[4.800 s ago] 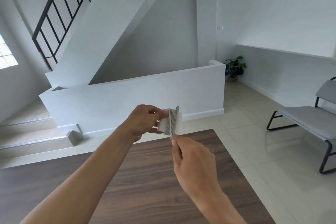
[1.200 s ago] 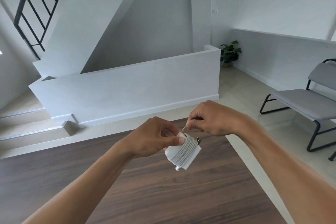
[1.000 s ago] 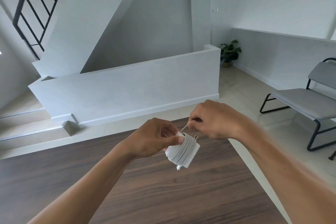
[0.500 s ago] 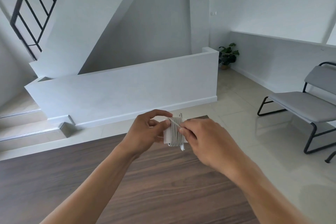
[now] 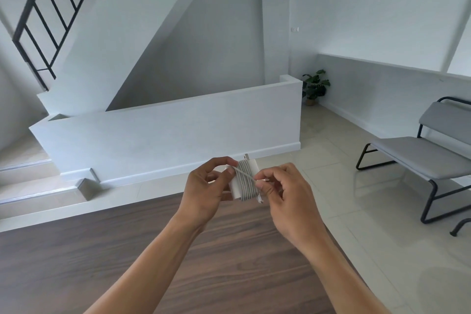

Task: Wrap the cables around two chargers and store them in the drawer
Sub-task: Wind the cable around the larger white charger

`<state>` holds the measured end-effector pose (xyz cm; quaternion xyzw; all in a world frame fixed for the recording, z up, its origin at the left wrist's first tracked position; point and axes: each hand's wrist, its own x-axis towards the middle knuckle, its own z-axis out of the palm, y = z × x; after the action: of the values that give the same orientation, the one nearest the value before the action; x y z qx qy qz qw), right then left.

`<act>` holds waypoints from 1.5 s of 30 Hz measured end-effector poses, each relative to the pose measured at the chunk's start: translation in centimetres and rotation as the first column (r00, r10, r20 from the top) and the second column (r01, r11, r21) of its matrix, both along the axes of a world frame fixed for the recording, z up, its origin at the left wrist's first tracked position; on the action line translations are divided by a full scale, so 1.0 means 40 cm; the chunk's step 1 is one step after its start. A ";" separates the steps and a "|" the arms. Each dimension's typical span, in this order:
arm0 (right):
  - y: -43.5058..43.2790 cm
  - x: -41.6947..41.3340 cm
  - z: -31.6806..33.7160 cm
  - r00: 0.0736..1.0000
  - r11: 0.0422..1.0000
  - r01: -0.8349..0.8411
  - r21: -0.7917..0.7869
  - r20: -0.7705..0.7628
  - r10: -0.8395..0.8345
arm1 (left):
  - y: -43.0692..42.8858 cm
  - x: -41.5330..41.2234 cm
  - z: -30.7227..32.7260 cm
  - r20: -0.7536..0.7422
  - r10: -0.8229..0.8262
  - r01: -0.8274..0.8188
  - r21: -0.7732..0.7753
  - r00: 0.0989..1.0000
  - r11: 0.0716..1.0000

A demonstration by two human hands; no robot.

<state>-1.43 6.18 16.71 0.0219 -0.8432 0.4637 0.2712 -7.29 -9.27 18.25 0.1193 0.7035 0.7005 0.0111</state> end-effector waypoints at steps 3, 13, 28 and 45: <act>0.001 -0.007 -0.003 0.999 0.999 -0.014 -0.036 0.043 0.015 | 0.002 0.000 -0.002 -0.023 0.005 -0.005 0.006 1.000 1.000; -0.008 -0.020 -0.034 0.999 0.994 0.051 -0.100 0.003 -0.051 | 0.003 0.006 -0.006 -0.044 0.014 -0.017 -0.067 0.999 0.998; 0.016 -0.041 0.008 0.999 0.975 0.025 0.222 0.021 -0.030 | -0.011 0.008 -0.014 -0.175 0.058 -0.102 -0.257 0.983 0.961; 0.002 -0.051 -0.016 0.995 0.983 0.008 -0.183 0.097 0.010 | -0.004 0.008 0.001 -0.233 0.060 -0.133 -0.310 0.971 0.942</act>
<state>-3.48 6.26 16.09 -0.0253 -0.8091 0.5401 0.2304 -6.98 -9.42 18.29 0.1578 0.8106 0.5580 -0.0819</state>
